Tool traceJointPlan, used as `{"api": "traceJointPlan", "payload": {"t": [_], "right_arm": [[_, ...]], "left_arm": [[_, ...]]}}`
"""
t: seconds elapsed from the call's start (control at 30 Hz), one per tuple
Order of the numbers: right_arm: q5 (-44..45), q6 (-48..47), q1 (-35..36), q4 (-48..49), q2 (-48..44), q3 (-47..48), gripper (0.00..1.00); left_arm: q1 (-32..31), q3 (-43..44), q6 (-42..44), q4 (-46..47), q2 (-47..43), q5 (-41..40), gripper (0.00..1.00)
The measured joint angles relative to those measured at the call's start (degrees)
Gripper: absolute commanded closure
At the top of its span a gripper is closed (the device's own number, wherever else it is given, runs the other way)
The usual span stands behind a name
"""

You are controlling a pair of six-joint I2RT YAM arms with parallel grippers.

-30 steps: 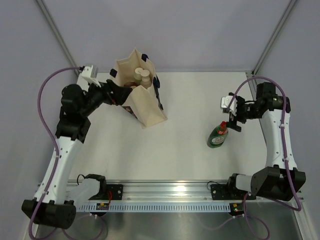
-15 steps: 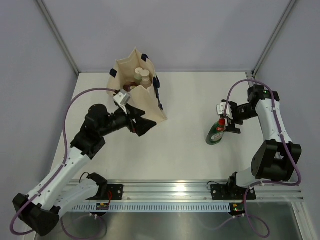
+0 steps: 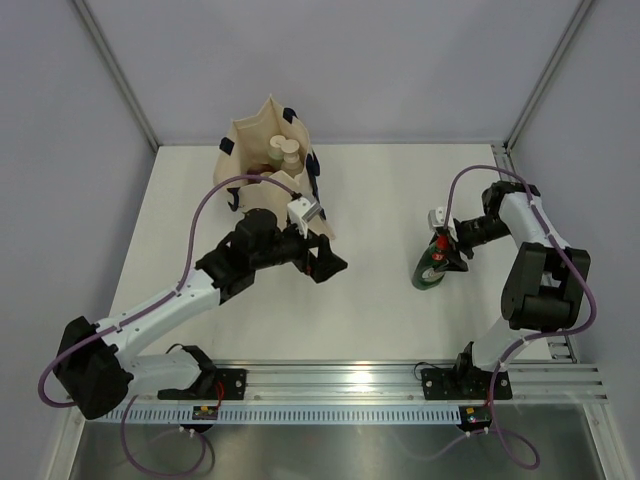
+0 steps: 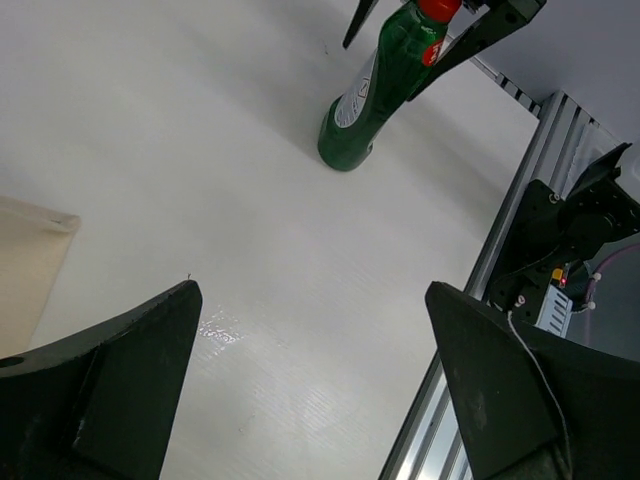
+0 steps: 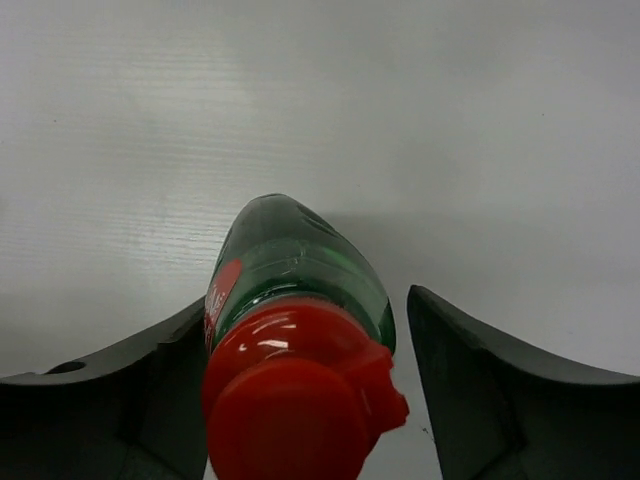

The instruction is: Place the personal care products into the canvas bag

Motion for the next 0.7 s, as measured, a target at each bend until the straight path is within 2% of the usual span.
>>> {"api": "traceJointPlan", "payload": {"t": [0.03, 0.1, 0.13, 0.17, 0.4, 0.6, 0.7], "right_arm": [[-0.5, 0.11, 0.0, -0.24, 0.85, 0.0, 0.54], [-1.57, 0.44, 0.0, -0.15, 1.73, 0.0, 0.69], [-2.1, 0.66, 0.0, 0.04, 2.03, 0.0, 0.89], [-2.56, 0.79, 0.0, 0.17, 2.14, 0.0, 1.0], [-6.54, 5.68, 0.0, 0.28, 2.12, 0.48, 1.0], [-15.72, 19.19, 0.0, 0.28, 2.14, 7.26, 1.0], [-20.5, 28.94, 0.2, 0.66, 2.14, 10.32, 1.0]], "left_arm": [[-0.13, 0.0, 0.0, 0.57, -0.02, -0.31, 0.01], [-0.37, -0.04, -0.02, 2.51, -0.02, -1.2, 0.01], [-0.59, -0.22, -0.02, 3.61, -0.02, -1.53, 0.01], [-0.9, -0.57, -0.04, 5.01, -0.02, -1.88, 0.01], [-3.63, -0.98, 0.24, 10.19, 4.81, -2.12, 0.01], [-5.31, 2.69, 2.14, 9.94, 13.57, -2.8, 0.01], [-5.51, 4.74, 3.52, 8.2, 14.12, -4.44, 0.01]]}}
